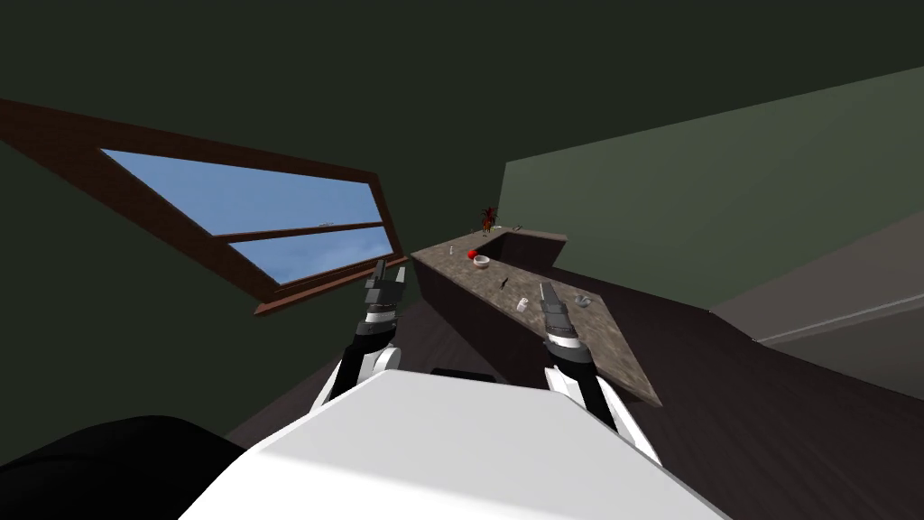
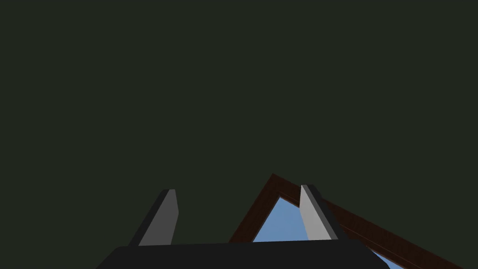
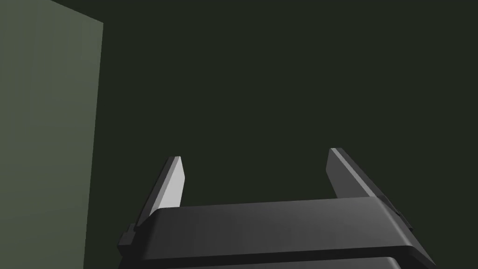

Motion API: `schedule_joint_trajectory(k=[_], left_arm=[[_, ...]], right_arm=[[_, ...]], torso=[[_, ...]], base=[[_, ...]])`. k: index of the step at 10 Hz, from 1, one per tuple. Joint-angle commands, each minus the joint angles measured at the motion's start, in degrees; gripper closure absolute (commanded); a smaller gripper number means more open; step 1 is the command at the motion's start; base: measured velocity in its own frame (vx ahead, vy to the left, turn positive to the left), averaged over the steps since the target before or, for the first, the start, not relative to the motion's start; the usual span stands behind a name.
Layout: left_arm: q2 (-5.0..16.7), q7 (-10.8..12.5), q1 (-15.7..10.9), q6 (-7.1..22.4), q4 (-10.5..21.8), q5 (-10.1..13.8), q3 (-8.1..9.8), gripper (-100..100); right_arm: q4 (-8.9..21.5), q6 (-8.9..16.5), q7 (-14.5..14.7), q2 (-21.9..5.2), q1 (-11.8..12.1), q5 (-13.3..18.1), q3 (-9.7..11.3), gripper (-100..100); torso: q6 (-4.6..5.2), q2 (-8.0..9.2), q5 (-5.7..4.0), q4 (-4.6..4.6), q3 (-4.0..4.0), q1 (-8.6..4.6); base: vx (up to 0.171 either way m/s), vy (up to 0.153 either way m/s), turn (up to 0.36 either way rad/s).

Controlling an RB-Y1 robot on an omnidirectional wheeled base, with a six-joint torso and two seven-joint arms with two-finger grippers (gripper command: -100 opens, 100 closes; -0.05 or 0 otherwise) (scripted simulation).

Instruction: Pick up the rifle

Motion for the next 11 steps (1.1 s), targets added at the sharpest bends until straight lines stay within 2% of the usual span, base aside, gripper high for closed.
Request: schedule_joint_trajectory(k=[1,2,4,5,7,8,10,11], left_arm=[[0.0,0.0,0.0,0.0,0.0,0.0,0.0,0],[0.0,0.0,0.0,0.0,0.0,0.0,0.0,0],[0.0,0.0,0.0,0.0,0.0,0.0,0.0,0],[0.0,0.0,0.0,0.0,0.0,0.0,0.0,0],[0.0,0.0,0.01,0.0,0.0,0.0,0.0,0],[0.0,0.0,0.01,0.0,0.0,0.0,0.0,0],[0.0,0.0,0.01,0.0,0.0,0.0,0.0,0],[0.0,0.0,0.01,0.0,0.0,0.0,0.0,0]], right_arm=[[1.65,-0.17,2.86,-1.25,-0.45,2.86,-0.57,-100],[1.65,-0.17,3.46,-1.25,-0.45,2.91,-0.57,-100],[4.53,-0.67,7.02,-3.06,-1.39,6.62,-1.39,-100],[4.53,-0.67,7.47,-3.06,-1.39,6.63,-1.39,-100],[7.61,-1.16,11.07,-5.14,-2.52,10.41,-2.17,-100],[7.61,-1.16,11.66,-5.14,-2.52,10.57,-2.17,-100],[10.82,-1.64,15.34,-7.55,-3.84,14.35,-2.9,-100],[10.82,-1.64,15.94,-7.55,-3.84,14.63,-2.9,-100]], torso=[[0.0,0.0,0.0,0.0,0.0,0.0],[0.0,0.0,0.0,0.0,0.0,-0.02],[0.01,-0.1,0.0,-0.02,-0.05,0.02],[0.0,-0.09,0.0,-0.02,-0.05,-0.01],[0.01,-0.16,0.0,-0.03,-0.09,-0.01],[0.01,-0.17,-0.01,-0.04,-0.1,-0.06],[0.01,-0.21,-0.01,-0.04,-0.12,-0.03],[0.0,-0.21,-0.01,-0.05,-0.12,-0.06]], base=[[-0.069,-0.025,0.167],[-0.054,-0.021,0.049],[-0.046,-0.014,0.147],[-0.037,-0.016,0.064],[-0.031,-0.025,0.16],[-0.022,-0.023,0.074],[-0.023,-0.024,0.178],[-0.016,-0.027,0.068]])
